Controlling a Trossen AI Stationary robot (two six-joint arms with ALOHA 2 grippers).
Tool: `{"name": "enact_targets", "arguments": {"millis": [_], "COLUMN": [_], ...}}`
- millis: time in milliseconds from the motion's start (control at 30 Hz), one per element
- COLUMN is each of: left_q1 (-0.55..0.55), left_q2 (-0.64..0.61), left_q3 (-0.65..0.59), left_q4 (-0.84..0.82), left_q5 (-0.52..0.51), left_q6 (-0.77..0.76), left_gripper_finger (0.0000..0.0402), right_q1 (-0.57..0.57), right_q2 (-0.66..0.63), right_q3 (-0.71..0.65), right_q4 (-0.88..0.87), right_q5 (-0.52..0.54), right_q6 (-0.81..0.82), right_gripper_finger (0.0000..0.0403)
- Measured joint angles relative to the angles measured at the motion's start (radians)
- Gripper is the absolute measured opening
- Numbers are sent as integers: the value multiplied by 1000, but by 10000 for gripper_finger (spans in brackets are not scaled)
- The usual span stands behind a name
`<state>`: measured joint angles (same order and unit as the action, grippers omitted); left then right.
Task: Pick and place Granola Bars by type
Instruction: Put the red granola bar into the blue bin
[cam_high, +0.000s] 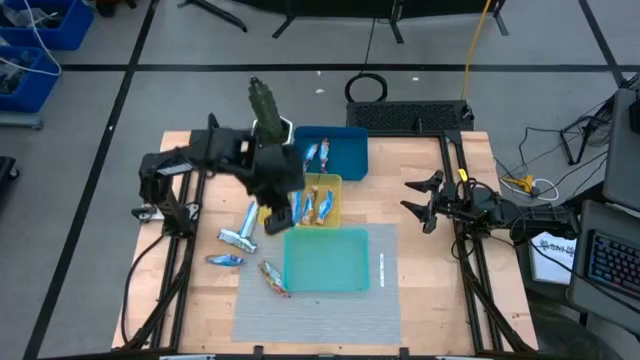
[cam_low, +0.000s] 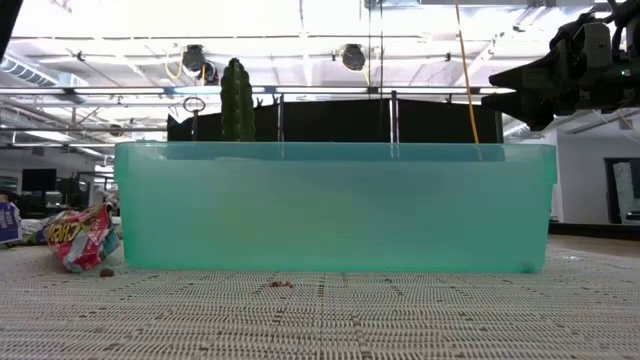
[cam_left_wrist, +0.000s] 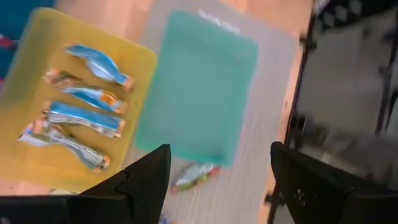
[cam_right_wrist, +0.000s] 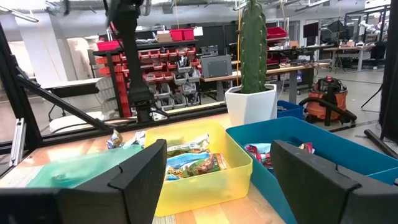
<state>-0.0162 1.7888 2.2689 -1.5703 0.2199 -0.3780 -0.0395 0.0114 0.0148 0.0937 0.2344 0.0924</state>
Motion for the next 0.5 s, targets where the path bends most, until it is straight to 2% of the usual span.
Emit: {"name": "enact_targets", "arguments": {"millis": [233, 500], "left_q1": [-126, -272], "left_q2": [-51, -166], "left_q3": [-183, -535], "left_q4": [0, 17], "left_q5": [-28, -45], "left_q6": [167, 346], "left_gripper_finger": [273, 273], "right_q1": [0, 0], "right_q2": [0, 0], "right_q3": [0, 0], "right_q4": [0, 0], "right_q5": [0, 0], "right_q6": [0, 0], "right_gripper_finger": [279, 279]}}
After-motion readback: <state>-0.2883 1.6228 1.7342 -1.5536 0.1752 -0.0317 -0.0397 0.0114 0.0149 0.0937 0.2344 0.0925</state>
